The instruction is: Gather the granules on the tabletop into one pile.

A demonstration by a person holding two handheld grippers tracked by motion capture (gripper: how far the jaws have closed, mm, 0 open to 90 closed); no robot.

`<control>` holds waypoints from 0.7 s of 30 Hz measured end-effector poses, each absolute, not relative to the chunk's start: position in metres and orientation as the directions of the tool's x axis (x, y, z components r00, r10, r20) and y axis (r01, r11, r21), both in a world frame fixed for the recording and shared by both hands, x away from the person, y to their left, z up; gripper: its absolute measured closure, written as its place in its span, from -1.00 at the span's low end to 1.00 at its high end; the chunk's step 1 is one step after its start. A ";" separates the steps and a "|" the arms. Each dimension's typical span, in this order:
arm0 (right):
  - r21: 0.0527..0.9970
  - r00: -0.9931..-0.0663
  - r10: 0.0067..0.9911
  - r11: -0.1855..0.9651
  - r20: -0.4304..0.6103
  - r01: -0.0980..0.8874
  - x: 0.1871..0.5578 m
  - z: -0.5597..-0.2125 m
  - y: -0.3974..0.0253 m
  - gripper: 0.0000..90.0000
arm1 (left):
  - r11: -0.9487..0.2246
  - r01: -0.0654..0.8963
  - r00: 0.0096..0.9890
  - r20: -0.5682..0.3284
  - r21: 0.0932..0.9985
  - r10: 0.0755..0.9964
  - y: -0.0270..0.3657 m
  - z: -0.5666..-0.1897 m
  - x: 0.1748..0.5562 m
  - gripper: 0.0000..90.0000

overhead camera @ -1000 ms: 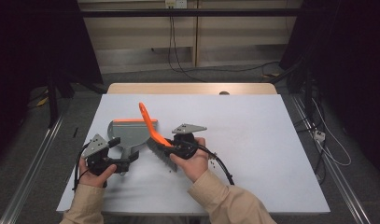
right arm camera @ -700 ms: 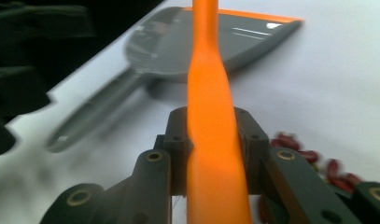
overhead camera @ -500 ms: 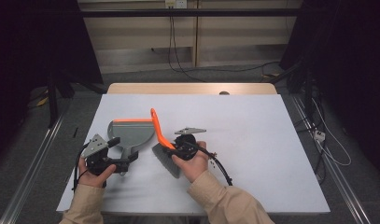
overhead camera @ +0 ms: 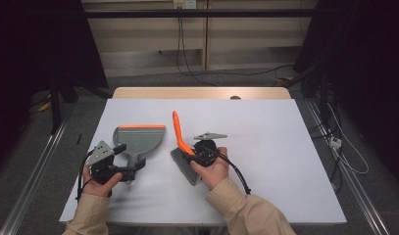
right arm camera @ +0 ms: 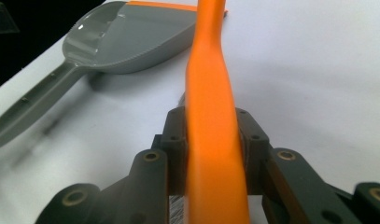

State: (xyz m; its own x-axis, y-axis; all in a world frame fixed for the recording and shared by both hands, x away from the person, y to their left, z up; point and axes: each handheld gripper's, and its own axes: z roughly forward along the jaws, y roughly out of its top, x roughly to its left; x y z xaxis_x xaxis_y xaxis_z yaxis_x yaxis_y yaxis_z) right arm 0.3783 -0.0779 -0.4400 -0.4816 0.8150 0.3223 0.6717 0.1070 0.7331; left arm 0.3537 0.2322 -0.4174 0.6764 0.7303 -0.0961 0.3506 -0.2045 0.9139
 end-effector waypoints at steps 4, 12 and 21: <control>0.727 -0.468 0.821 0.097 0.328 0.679 0.377 -0.440 -0.084 0.56 | -0.203 0.353 0.675 -0.099 0.913 0.731 0.232 -0.417 0.354 -0.87; 0.725 -0.444 0.832 0.076 0.332 0.685 0.373 -0.440 -0.095 0.56 | -0.207 0.350 0.677 -0.094 0.913 0.730 0.231 -0.417 0.353 -0.87; 0.729 -0.432 0.841 0.068 0.325 0.681 0.371 -0.440 -0.109 0.56 | -0.214 0.349 0.679 -0.089 0.912 0.729 0.231 -0.418 0.354 -0.87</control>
